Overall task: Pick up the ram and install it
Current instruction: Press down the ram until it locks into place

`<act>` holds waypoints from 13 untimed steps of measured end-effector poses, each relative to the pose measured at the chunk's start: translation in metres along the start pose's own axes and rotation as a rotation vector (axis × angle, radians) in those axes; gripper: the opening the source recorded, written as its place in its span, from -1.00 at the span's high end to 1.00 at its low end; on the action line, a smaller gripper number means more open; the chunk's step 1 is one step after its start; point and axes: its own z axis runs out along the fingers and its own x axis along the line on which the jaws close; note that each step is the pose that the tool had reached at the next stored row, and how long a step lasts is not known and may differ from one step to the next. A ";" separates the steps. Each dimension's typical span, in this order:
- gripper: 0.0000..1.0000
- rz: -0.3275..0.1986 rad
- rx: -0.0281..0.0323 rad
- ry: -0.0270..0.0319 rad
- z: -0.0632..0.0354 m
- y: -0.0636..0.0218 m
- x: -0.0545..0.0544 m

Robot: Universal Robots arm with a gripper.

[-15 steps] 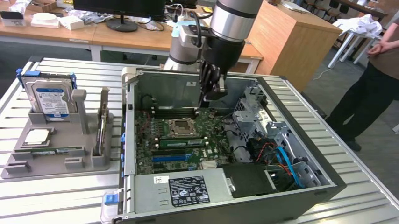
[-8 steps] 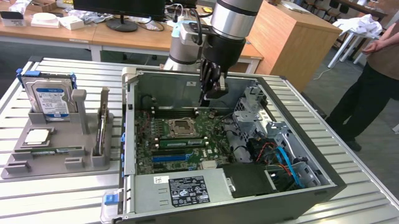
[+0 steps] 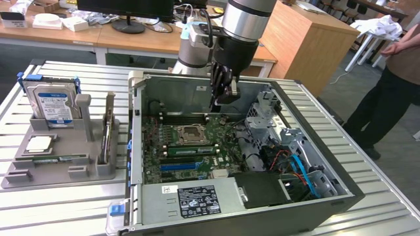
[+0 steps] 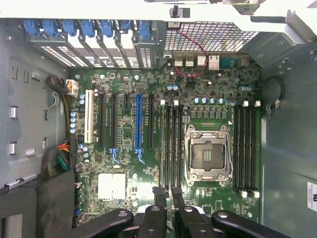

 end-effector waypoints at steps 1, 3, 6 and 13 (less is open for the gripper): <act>0.62 0.000 0.0000 0.0000 0.0000 0.0000 0.000; 0.65 0.000 0.0000 0.0000 0.0000 0.0000 0.000; 0.80 0.000 0.0001 0.0000 0.0000 0.0000 0.000; 0.80 0.000 0.0000 0.0000 0.0000 0.0000 0.000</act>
